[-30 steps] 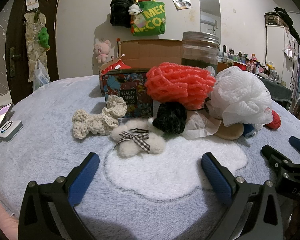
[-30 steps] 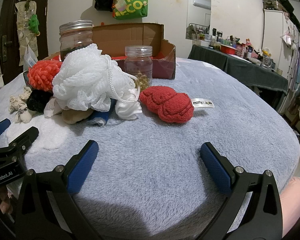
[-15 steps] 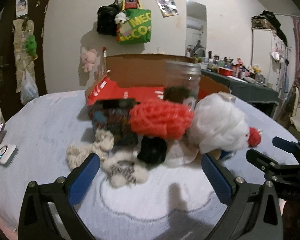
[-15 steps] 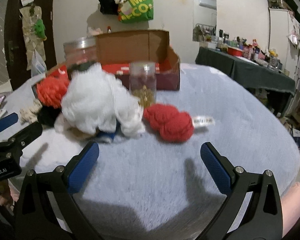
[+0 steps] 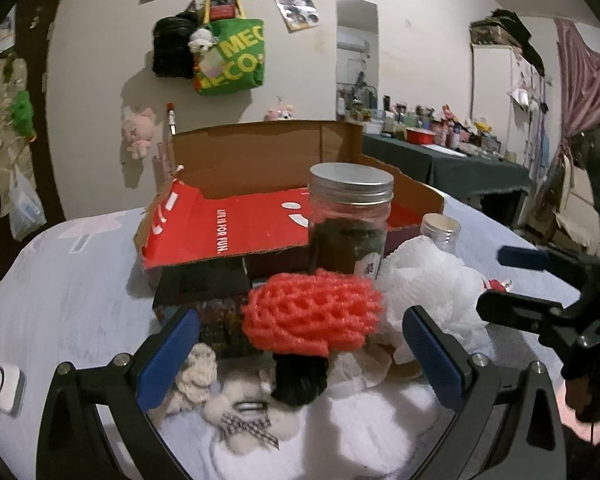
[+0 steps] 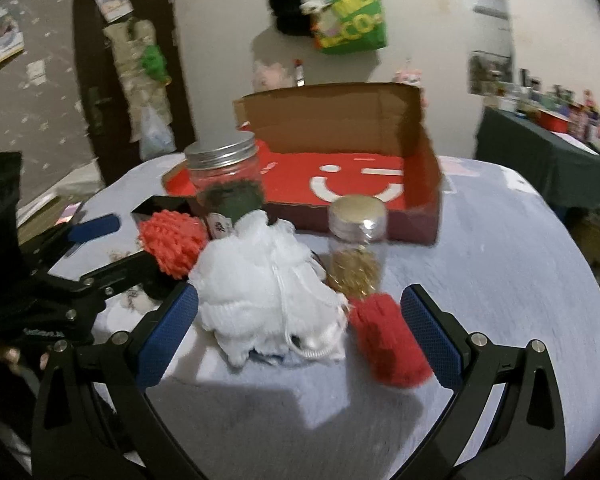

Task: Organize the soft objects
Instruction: 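Grasp the red mesh net with the left tool while the right tool grasps the white bath puff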

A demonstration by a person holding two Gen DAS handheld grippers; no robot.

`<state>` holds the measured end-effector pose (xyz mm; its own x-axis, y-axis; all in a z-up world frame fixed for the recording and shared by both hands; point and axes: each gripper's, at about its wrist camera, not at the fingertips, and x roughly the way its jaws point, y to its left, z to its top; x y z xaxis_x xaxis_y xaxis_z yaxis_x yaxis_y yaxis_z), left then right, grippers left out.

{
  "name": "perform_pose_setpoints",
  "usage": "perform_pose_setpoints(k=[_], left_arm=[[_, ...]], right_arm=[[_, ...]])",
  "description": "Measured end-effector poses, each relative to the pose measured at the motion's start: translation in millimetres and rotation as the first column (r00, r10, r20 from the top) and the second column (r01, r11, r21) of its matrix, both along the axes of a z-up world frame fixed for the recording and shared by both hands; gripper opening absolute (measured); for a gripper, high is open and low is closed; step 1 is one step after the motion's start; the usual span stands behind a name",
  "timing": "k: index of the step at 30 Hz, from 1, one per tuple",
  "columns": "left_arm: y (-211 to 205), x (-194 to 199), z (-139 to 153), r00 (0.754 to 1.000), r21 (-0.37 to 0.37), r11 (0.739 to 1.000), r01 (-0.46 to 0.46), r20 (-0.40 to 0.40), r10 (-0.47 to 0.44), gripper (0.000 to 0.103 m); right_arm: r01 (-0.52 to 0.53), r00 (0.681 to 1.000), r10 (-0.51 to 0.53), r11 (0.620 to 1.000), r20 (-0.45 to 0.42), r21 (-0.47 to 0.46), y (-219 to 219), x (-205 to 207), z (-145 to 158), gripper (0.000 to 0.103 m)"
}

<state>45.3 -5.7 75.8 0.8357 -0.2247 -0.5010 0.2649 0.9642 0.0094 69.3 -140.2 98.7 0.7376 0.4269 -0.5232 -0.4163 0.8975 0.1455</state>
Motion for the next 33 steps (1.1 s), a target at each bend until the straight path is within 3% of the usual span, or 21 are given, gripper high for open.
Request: perform_pose_setpoints(k=[5, 12, 17, 20, 22, 25, 28, 33], left_arm=[[-2, 15, -2, 0.999, 0.029, 0.999, 0.029, -0.033, -0.028, 0.101], [-3, 24, -8, 0.996, 0.045, 0.997, 0.059, -0.075, -0.055, 0.095], [-6, 26, -10, 0.993, 0.049, 0.995, 0.088, -0.089, -0.084, 0.078], [-6, 25, -11, 0.991, 0.042, 0.994, 0.096, -0.098, -0.092, 0.073], [-7, 23, -11, 0.990, 0.036, 0.994, 0.102, -0.099, -0.098, 0.070], [-6, 20, -9, 0.990, 0.022, 0.994, 0.109, -0.094, -0.106, 0.065], [-5, 17, -6, 0.990, 0.013, 0.994, 0.107, -0.092, -0.106, 0.062], [-3, 11, 0, 0.991, 0.000, 0.995, 0.103, -0.080, -0.103, 0.060]], right_arm=[[-0.145, 0.986, 0.146, 0.989, -0.085, 0.025, 6, 22, -9, 0.103], [-0.225, 0.962, 0.231, 0.973, -0.144, 0.059, 10, 38, -17, 0.096], [-0.250, 0.953, 0.257, 0.966, -0.159, 0.063, 12, 37, -20, 0.084], [-0.249, 0.953, 0.259, 0.965, -0.160, 0.078, 11, 35, -20, 0.071], [-0.246, 0.953, 0.258, 0.965, -0.158, 0.095, 8, 32, -19, 0.054], [-0.229, 0.961, 0.241, 0.968, -0.136, 0.098, 6, 26, -16, 0.040], [-0.189, 0.975, 0.199, 0.977, -0.102, 0.102, 4, 17, -12, 0.033], [-0.150, 0.986, 0.159, 0.979, -0.051, 0.139, -4, 1, -1, 0.030]])
